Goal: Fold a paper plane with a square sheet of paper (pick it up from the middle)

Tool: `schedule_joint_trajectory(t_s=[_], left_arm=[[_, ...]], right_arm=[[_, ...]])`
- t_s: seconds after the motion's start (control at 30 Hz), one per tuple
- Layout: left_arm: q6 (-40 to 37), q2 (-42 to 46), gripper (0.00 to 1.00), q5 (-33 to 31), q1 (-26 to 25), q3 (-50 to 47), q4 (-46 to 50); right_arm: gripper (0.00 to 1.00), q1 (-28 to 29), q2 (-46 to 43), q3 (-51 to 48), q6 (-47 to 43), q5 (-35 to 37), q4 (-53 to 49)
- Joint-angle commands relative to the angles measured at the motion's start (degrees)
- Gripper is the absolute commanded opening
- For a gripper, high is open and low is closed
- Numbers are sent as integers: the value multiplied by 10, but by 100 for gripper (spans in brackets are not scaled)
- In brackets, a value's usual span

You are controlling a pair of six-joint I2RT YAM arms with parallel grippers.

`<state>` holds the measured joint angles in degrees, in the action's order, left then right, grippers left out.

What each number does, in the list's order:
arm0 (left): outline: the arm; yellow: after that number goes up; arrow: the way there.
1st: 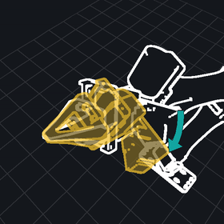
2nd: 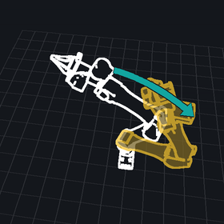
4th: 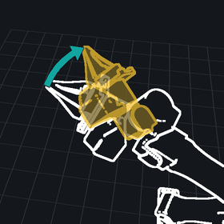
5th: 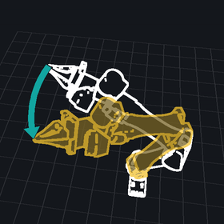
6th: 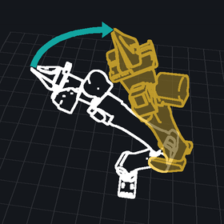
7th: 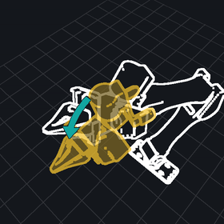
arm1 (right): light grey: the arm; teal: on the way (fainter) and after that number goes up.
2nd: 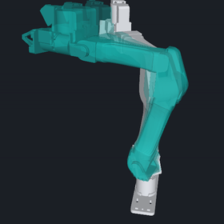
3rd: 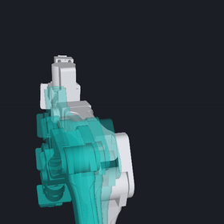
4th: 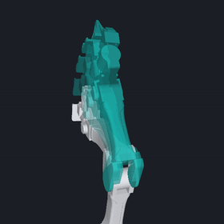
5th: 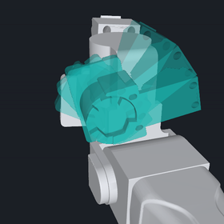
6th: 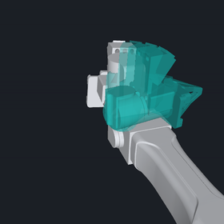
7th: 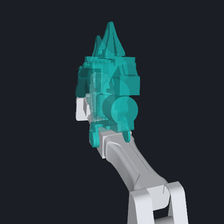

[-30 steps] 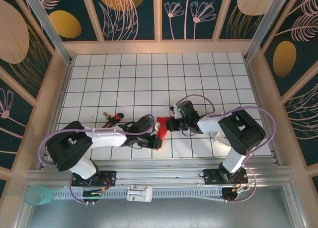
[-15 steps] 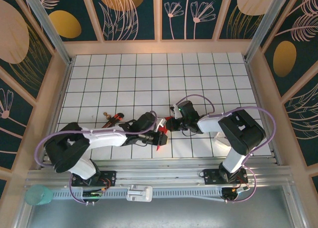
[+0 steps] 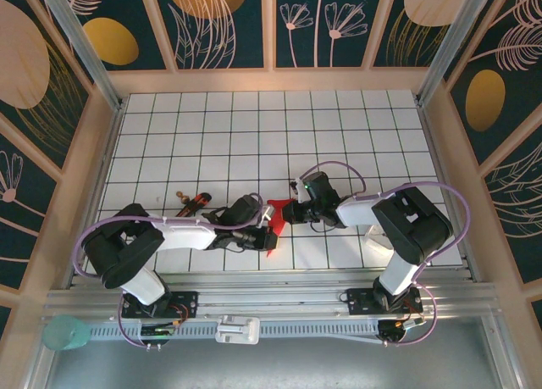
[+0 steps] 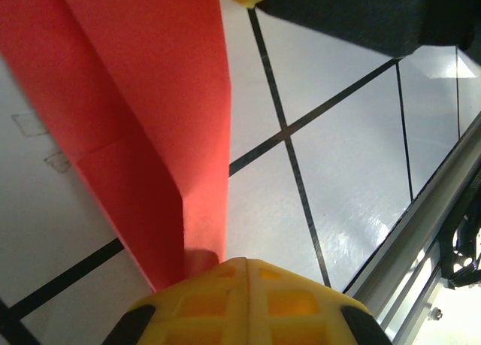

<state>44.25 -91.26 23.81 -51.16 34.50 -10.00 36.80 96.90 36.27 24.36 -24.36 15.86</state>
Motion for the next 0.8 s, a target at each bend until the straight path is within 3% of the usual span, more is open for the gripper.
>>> schedule_joint_trajectory(t_s=[0.0, 0.5, 0.77], left_arm=[[9, -7, 5, 10, 7, -17, -14], [49, -19, 0, 25, 14, -70, -55], [78, -21, 0, 27, 15, -104, -87]], right_arm=[[8, -1, 40, -23, -5, 47, -48], [9, -1, 25, 0, -9, 41, -63], [12, -3, -50, 23, 17, -33, -58]])
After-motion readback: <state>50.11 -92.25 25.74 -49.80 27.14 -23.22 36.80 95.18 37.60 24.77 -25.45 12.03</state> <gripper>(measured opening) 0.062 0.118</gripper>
